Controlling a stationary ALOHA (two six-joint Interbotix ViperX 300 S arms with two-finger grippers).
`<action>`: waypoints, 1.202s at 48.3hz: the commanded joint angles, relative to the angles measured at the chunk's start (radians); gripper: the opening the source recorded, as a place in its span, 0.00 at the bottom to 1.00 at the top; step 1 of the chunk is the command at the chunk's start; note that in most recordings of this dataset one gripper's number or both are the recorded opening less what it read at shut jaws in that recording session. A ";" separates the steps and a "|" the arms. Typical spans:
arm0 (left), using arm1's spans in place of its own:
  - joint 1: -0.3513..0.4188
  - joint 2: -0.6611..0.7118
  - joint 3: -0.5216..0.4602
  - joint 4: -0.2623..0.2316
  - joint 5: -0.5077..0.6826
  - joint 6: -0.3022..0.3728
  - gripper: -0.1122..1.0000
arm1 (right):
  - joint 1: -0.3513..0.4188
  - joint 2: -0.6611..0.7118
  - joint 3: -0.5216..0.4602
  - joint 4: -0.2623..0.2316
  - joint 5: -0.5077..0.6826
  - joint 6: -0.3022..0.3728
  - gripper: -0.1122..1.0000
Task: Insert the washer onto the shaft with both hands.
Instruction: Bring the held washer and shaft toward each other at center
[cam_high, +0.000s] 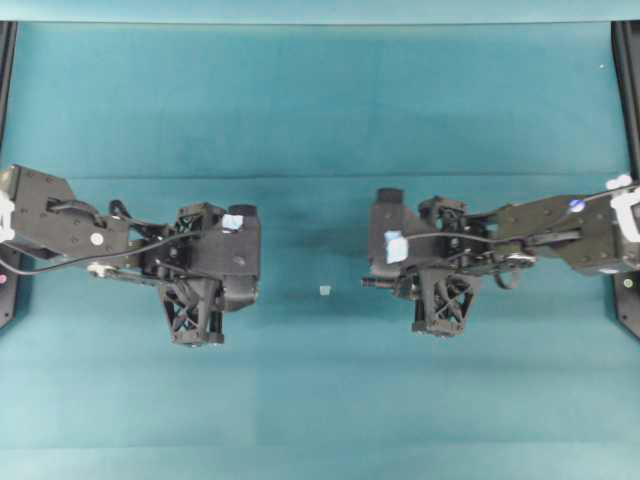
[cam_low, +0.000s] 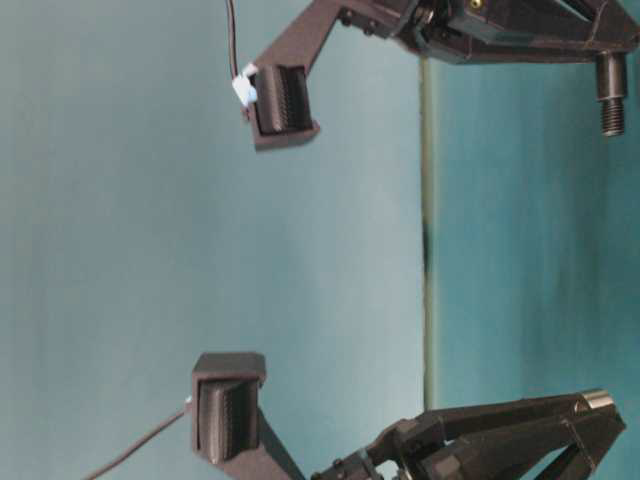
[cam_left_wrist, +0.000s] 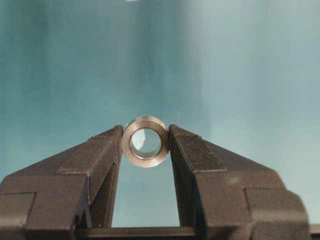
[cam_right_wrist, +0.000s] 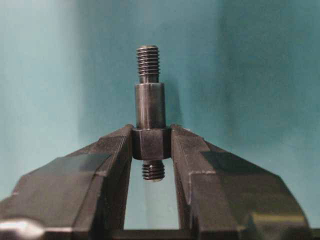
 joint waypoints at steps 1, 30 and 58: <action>-0.003 -0.021 -0.002 0.005 -0.023 -0.002 0.42 | 0.006 -0.032 0.014 0.003 -0.052 0.038 0.11; -0.018 -0.021 0.026 0.005 -0.235 -0.002 0.42 | 0.026 -0.043 0.052 0.002 -0.175 0.058 0.11; -0.025 -0.018 0.044 0.002 -0.489 -0.049 0.42 | 0.107 -0.043 0.126 0.000 -0.407 0.084 0.11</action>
